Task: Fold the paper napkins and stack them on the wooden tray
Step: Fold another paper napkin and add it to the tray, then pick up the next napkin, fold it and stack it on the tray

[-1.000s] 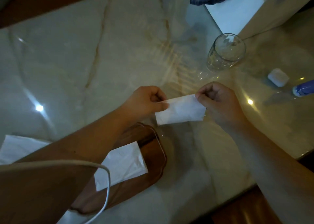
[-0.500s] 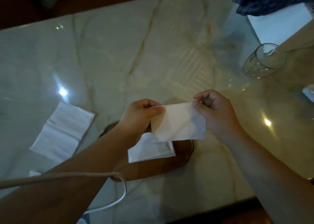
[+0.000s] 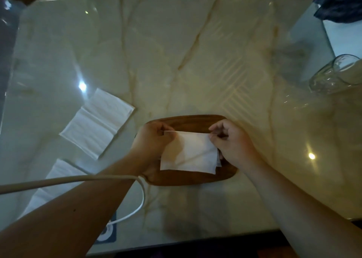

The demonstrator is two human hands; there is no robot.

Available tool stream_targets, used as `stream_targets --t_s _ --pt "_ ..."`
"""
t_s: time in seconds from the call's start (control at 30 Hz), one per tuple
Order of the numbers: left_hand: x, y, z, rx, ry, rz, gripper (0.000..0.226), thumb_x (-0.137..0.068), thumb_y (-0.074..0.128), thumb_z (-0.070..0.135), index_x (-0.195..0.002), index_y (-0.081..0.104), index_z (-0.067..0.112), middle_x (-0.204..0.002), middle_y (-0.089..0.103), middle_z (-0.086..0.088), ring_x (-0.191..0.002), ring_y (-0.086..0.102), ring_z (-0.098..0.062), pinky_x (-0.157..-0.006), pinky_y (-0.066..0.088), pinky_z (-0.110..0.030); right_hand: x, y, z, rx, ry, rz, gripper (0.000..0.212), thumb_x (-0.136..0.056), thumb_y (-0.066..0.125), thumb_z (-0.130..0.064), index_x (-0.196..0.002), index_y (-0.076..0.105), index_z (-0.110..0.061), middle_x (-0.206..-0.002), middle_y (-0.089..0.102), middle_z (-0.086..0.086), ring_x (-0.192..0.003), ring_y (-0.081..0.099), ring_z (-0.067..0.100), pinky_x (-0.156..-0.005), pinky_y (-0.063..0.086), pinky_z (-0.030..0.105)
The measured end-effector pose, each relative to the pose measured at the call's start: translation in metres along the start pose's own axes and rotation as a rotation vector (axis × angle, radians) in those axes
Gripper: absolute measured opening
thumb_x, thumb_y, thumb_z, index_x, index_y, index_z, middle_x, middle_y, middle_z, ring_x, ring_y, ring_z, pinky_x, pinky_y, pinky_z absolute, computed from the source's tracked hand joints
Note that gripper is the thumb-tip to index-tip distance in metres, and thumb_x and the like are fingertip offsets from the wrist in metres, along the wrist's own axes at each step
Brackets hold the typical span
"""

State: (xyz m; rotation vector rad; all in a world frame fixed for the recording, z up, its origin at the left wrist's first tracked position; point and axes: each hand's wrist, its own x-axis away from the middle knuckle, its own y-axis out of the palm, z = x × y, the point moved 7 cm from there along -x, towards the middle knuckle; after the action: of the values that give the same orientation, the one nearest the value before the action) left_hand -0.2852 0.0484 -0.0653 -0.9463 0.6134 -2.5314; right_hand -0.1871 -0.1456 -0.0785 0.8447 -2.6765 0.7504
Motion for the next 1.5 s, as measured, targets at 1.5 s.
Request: stream_targets --t_s 1.5 --pt "-0.016 -0.151 -0.050 -0.872 0.276 0.249 0.044 -0.087 0.052 0.046 -0.126 0.051 0.024 -0.123 0.060 -0.003 -0.111 0.056 -0.026 -0.086 0.050 -0.043 -0.056 0.130 -0.118 0.705 -0.403 -0.272 0.024 -0.085 0.058 -0.041 -0.104 0.055 -0.026 -0.106 0.051 -0.007 -0.086 0.052 0.012 -0.070 0.041 0.031"
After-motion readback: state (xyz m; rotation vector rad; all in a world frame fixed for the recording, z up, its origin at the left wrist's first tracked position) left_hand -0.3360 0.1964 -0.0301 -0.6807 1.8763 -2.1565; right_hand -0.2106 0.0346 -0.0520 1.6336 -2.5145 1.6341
